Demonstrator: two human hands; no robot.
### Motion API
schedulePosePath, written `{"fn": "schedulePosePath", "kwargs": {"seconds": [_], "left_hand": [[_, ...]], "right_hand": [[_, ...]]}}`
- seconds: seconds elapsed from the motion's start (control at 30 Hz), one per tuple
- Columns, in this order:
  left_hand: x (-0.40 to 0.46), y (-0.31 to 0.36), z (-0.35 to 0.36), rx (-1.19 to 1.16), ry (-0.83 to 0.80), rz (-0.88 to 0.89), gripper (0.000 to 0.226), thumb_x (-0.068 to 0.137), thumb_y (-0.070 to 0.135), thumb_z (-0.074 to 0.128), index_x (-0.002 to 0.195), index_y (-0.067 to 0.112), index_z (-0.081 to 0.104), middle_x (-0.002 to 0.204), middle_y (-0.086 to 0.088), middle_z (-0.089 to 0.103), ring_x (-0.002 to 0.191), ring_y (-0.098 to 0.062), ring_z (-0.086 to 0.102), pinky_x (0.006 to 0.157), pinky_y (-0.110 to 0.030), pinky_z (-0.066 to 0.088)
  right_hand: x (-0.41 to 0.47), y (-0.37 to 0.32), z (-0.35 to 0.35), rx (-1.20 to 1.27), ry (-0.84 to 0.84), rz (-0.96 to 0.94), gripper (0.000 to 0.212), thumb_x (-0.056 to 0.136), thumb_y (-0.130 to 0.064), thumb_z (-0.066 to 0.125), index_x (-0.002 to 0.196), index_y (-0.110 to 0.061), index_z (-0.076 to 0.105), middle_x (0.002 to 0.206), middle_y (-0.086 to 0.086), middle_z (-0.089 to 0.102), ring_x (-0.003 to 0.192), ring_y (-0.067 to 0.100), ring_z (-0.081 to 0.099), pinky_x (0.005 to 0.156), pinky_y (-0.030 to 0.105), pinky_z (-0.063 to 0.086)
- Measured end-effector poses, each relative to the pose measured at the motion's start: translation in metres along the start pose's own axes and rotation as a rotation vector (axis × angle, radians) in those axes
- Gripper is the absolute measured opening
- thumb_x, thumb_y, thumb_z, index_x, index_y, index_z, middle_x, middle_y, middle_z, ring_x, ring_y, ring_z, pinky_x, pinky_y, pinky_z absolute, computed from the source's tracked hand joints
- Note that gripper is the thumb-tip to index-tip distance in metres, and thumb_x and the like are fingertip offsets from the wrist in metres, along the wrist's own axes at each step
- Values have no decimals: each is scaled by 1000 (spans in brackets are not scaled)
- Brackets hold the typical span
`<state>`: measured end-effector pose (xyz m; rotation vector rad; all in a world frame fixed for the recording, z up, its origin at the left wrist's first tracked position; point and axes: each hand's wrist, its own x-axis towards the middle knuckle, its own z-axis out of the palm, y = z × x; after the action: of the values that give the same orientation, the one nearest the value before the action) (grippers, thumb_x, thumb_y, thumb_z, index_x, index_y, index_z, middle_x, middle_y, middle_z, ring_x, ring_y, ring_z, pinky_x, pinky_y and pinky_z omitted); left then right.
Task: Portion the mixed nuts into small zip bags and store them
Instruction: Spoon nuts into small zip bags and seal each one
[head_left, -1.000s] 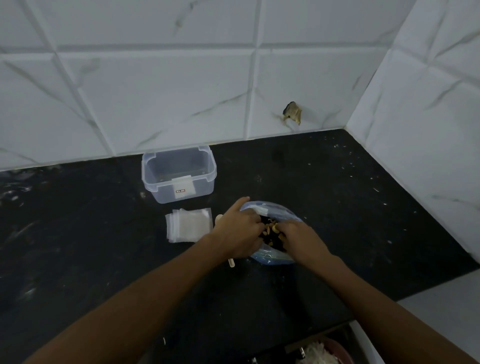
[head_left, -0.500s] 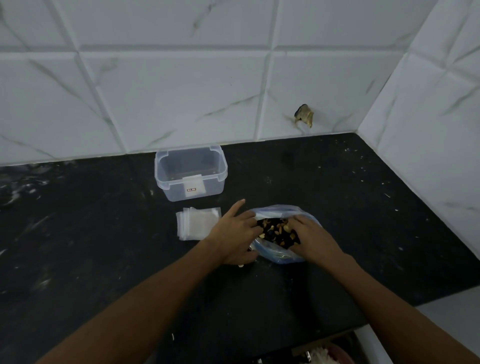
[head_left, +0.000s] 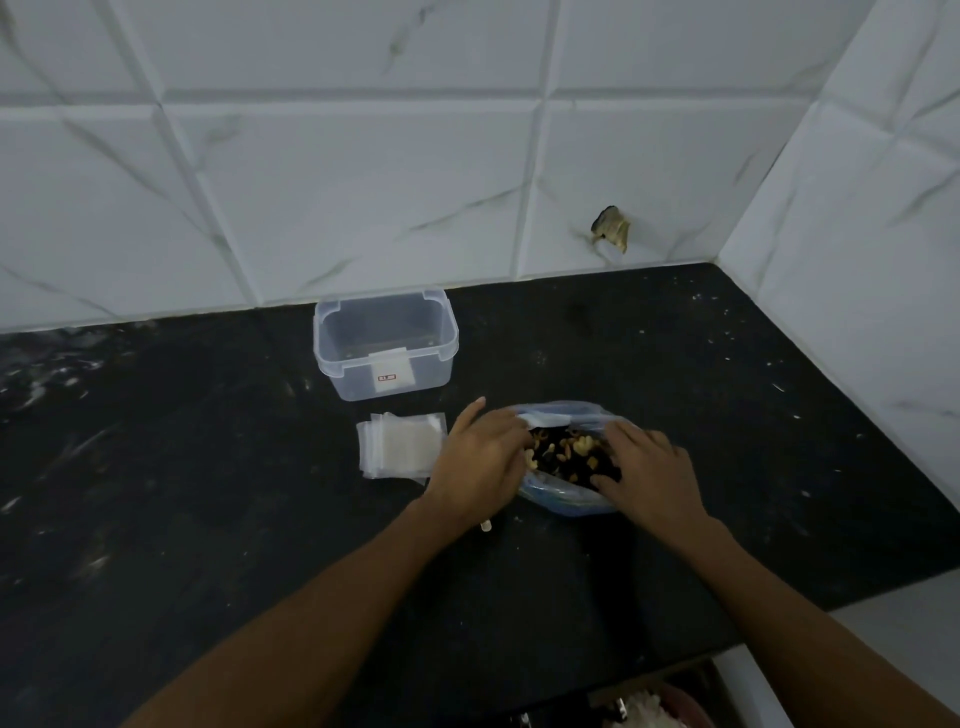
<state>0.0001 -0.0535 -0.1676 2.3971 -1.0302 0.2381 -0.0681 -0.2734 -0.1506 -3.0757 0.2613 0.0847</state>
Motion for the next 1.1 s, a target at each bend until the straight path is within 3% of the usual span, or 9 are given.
{"fn": "schedulePosePath", "kwargs": {"seconds": [0.07, 0.17, 0.3, 0.43, 0.57, 0.7, 0.87, 0.93, 1.1], "left_hand": [[-10, -7, -11, -138, 149, -160, 28, 91, 23, 47, 112, 18, 65, 117, -1, 66, 120, -12, 54, 112, -35, 34], [-37, -37, -23, -78, 165, -424, 25, 90, 14, 60, 116, 14, 64, 117, -6, 66, 113, -18, 59, 101, -35, 44], [-70, -78, -29, 155, 179, -718, 21, 90, 25, 63, 109, 15, 64, 113, -8, 64, 105, -23, 57, 93, -40, 44], [-69, -88, -33, 53, 188, -974, 29, 91, 46, 59, 100, 18, 63, 106, -6, 61, 97, -22, 56, 89, -42, 47], [-57, -81, -32, -28, 165, -1082, 41, 84, 60, 61, 93, 20, 59, 100, -2, 56, 92, -20, 57, 88, -45, 49], [-49, -80, -36, -203, 73, -1182, 25, 86, 44, 68, 92, 24, 54, 97, 1, 61, 93, -19, 61, 93, -47, 49], [-55, -87, -43, -333, 79, -1199, 14, 92, 33, 64, 100, 22, 62, 97, 2, 64, 93, -17, 63, 89, -43, 54], [-60, -89, -44, -328, 105, -1188, 18, 93, 31, 62, 104, 18, 67, 99, 1, 68, 91, -15, 64, 88, -41, 55], [-62, -83, -48, -310, 184, -1126, 15, 93, 29, 63, 103, 19, 63, 100, 0, 67, 90, -16, 64, 81, -37, 55]], "right_hand": [[-3, -7, -3, 30, 118, -6, 41, 85, -36, 64, 122, -21, 57, 125, -1, 59, 112, 21, 54, 89, 38, 45], [-8, -35, -14, 175, 292, -78, 19, 85, -19, 65, 103, -12, 68, 100, 6, 68, 91, 23, 63, 78, 36, 50], [-11, -89, -21, 215, 167, -166, 13, 95, -19, 53, 101, -14, 64, 97, 2, 65, 85, 15, 61, 76, 30, 51], [-6, -139, -4, 150, 22, -214, 19, 96, -19, 52, 114, -16, 56, 102, 3, 63, 85, 16, 63, 74, 31, 54], [-4, -166, 26, 74, -165, -268, 21, 95, -14, 54, 115, -12, 59, 121, 10, 58, 89, 20, 65, 79, 34, 56], [-3, -172, 35, 36, -181, -252, 22, 94, -10, 53, 114, -10, 59, 140, 12, 40, 88, 23, 66, 80, 37, 55], [-5, -165, 36, 59, -173, -210, 21, 92, -9, 55, 113, -11, 57, 153, 11, 26, 85, 19, 65, 75, 32, 55], [-6, -162, 37, 71, -162, -173, 19, 92, -9, 56, 111, -11, 58, 155, 10, 24, 87, 17, 65, 75, 31, 56], [-8, -155, 39, 95, -153, -200, 24, 91, -11, 58, 115, -13, 58, 142, 7, 41, 96, 16, 63, 82, 31, 55]]}}
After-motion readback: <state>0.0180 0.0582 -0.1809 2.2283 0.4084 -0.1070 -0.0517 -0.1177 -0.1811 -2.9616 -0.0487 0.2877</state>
